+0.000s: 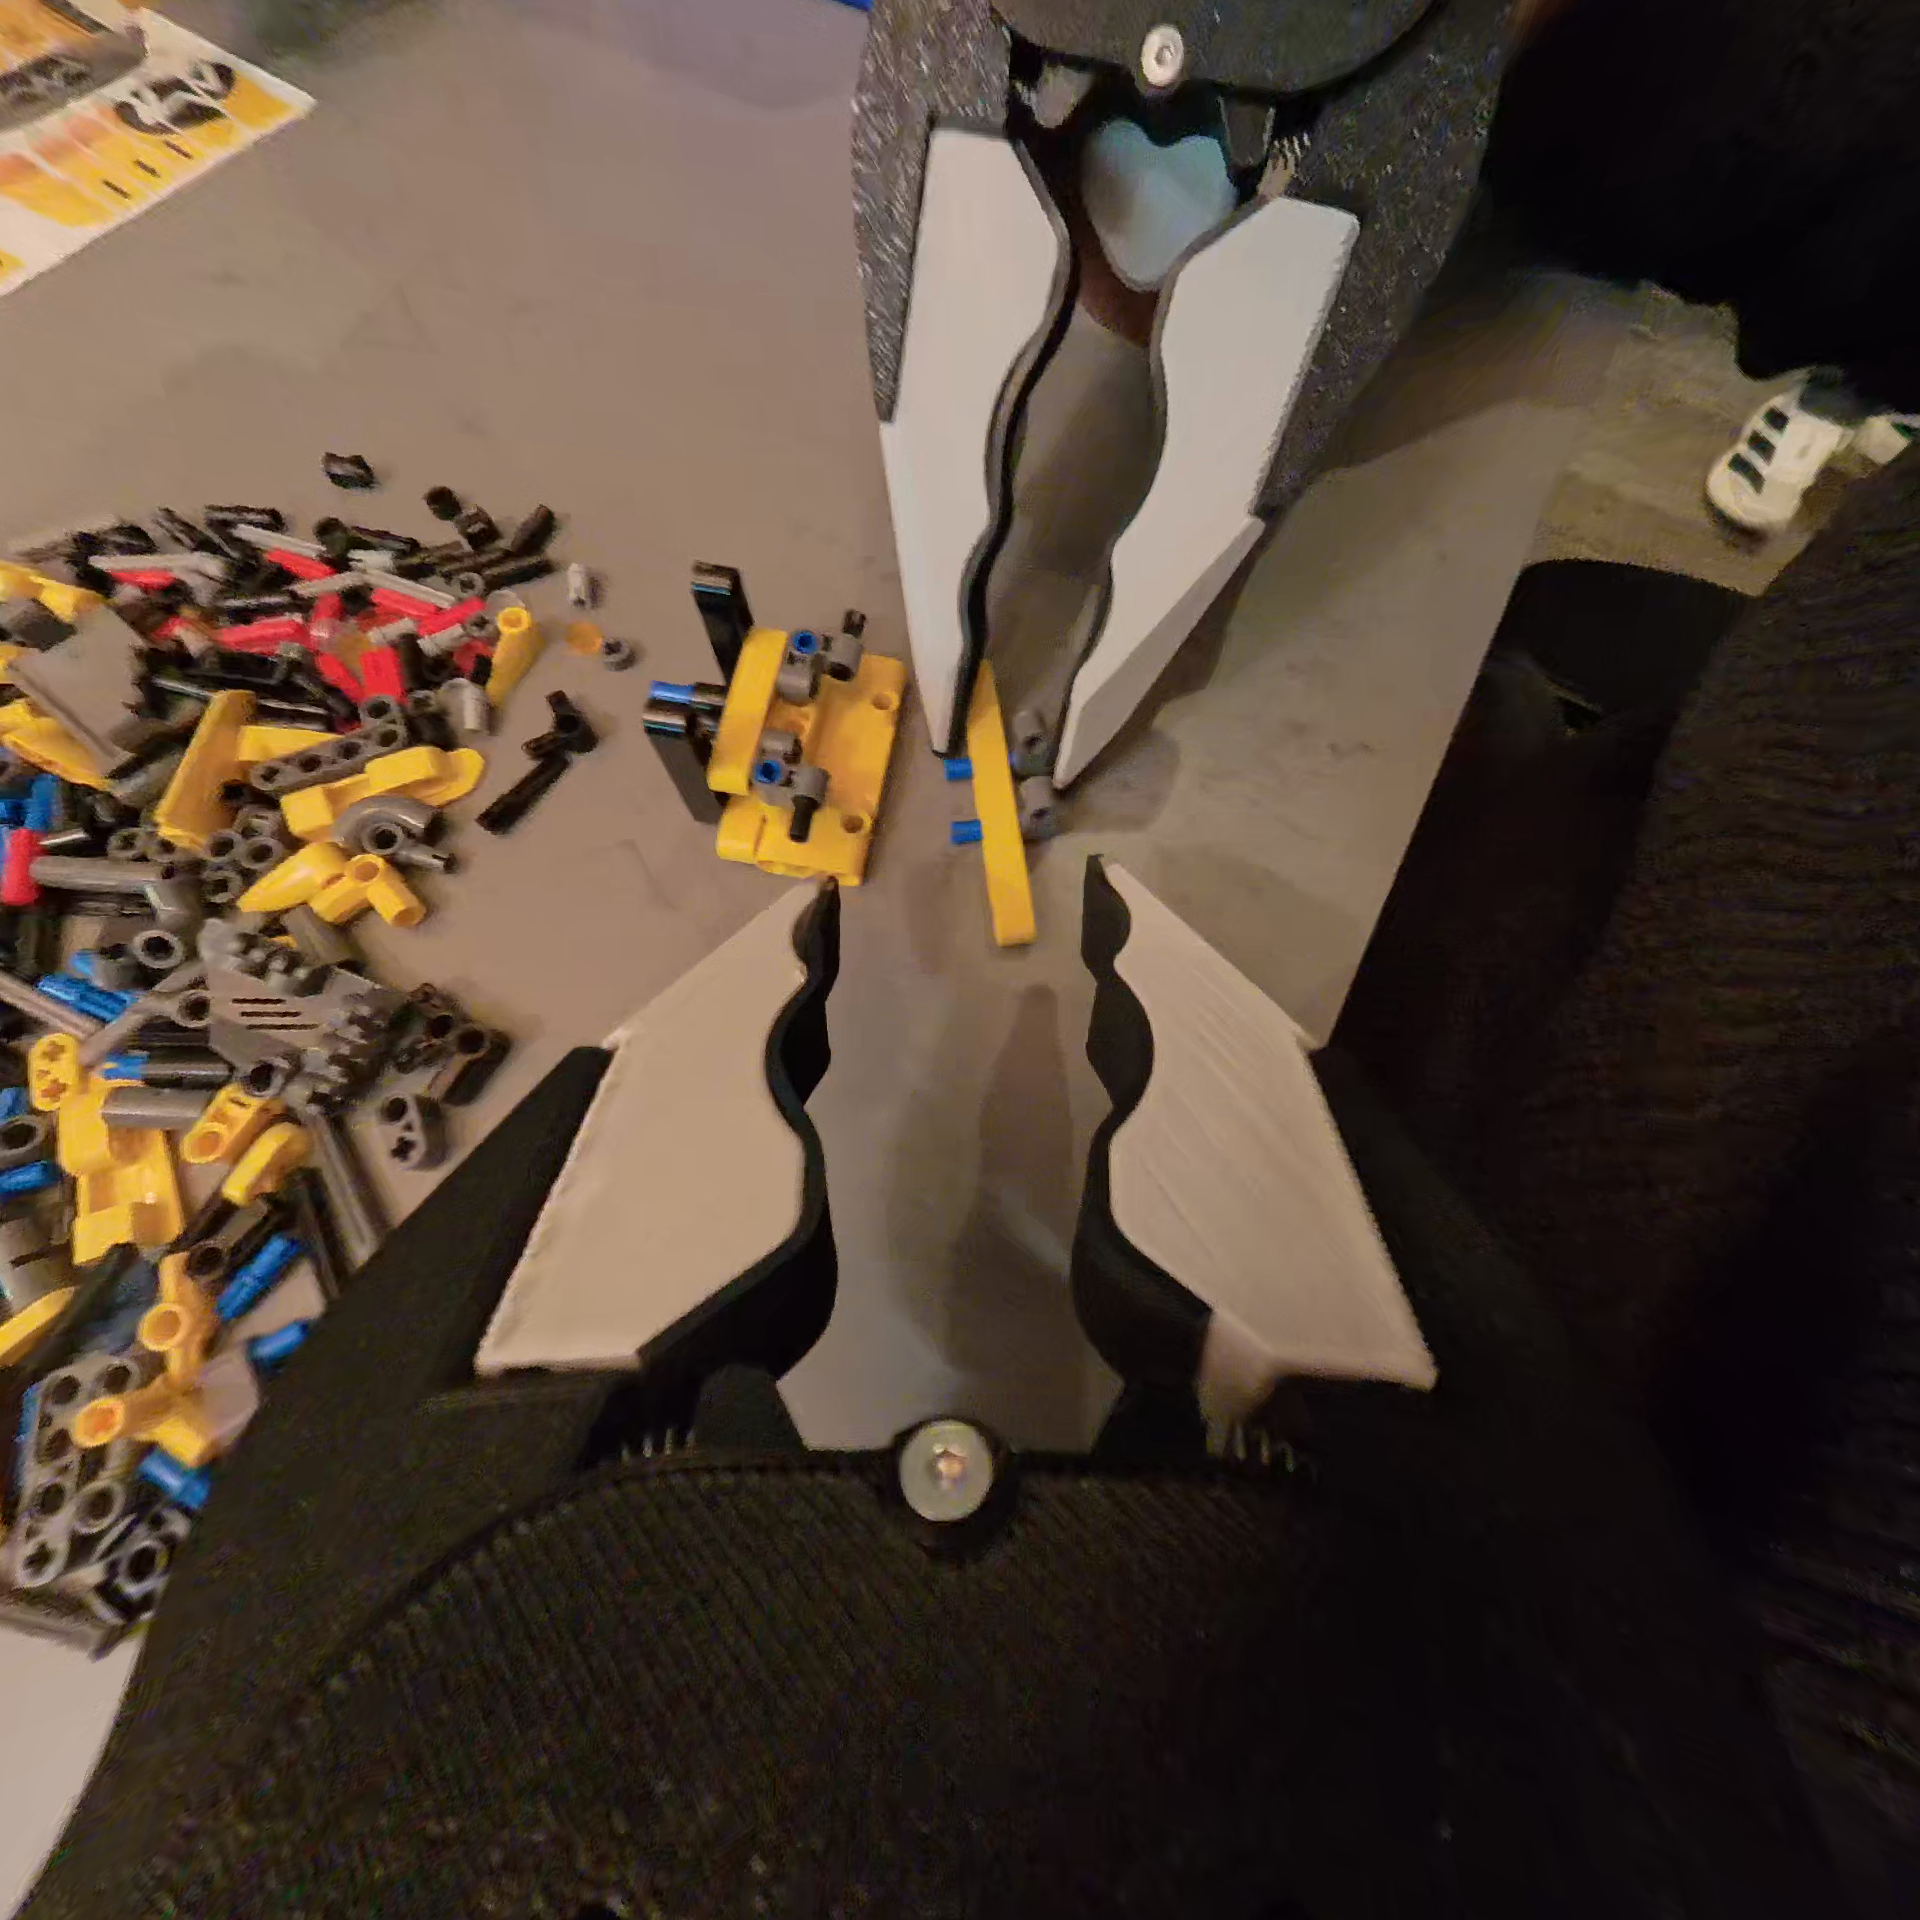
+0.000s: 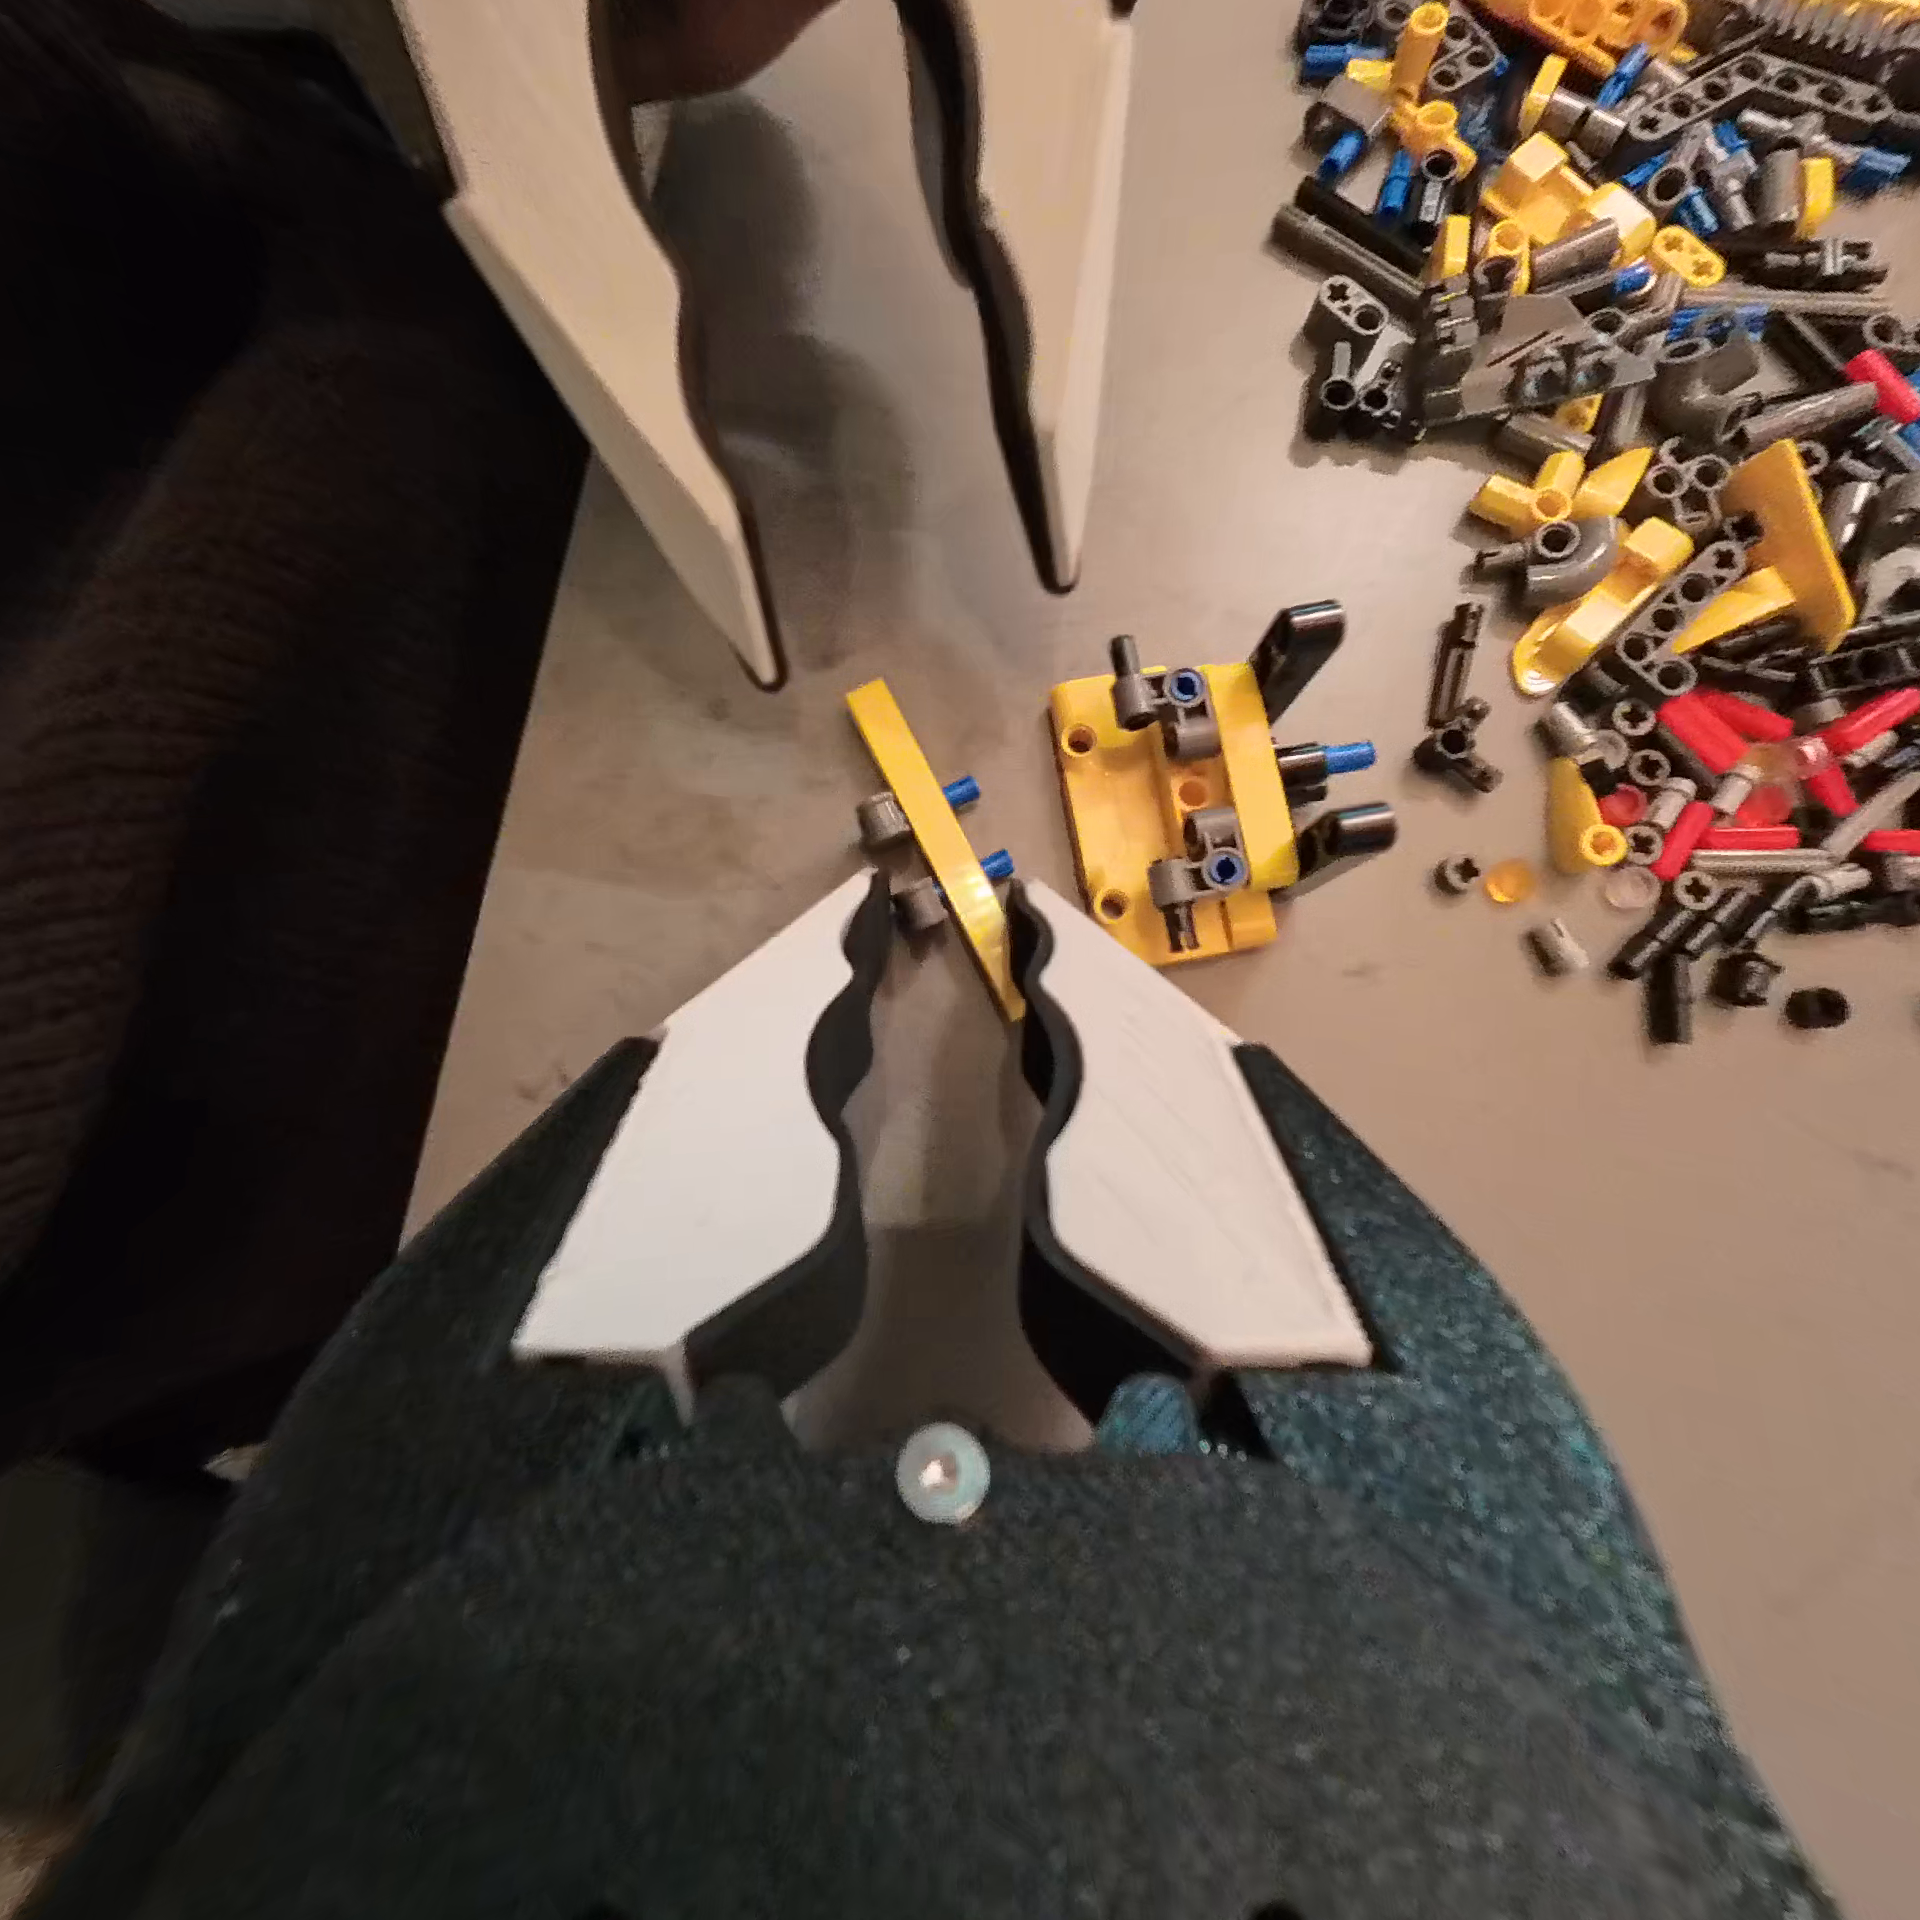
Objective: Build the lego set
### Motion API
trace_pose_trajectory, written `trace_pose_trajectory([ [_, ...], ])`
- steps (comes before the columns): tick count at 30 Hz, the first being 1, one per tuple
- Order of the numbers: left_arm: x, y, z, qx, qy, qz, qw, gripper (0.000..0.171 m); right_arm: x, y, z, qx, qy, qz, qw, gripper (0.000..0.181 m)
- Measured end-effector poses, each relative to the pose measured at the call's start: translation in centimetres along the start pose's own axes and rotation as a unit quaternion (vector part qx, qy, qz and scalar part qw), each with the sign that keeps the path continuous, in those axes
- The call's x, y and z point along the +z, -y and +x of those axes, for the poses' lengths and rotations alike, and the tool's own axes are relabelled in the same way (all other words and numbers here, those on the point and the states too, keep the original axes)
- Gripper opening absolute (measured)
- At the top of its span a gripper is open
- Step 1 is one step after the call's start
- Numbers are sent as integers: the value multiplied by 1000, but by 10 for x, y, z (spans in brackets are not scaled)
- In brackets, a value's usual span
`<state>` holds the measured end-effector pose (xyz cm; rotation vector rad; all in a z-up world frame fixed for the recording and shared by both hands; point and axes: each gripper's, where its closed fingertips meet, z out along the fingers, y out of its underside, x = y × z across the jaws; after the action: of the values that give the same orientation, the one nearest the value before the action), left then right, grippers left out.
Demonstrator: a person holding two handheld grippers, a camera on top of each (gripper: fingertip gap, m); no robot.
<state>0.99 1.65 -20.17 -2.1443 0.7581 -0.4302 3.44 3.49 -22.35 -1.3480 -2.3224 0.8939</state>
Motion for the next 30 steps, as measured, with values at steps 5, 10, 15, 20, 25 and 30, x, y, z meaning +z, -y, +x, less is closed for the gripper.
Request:
trace_pose_trajectory([
  [5, 16, -7, 11, 18, 2, -26, 999, 45, 2, 2, -9, -21, 10, 11, 1000, 43],
  [10, 26, -8, 13, 28, 4, -48, 998, 29, -4, -5, -5, -30, 16, 17, 999, 37],
  [15, 25, -10, 7, 52, 13, -60, 997, 5, -6, -6, 0, -21, 24, 36, 999, 27],
  [20, 25, -11, 7, 63, 0, -53, 997, 5, -8, -5, 4, -71, -1, 49, 996, 24],
  [25, 25, -11, 7, 69, -5, -48, 996, 6, -18, 7, -6, -131, 0, 99, 986, 17],
  [30, 25, -12, 7, 73, -17, -50, 996, 6, -10, 5, -8, -143, 2, 87, 986, 6],
])
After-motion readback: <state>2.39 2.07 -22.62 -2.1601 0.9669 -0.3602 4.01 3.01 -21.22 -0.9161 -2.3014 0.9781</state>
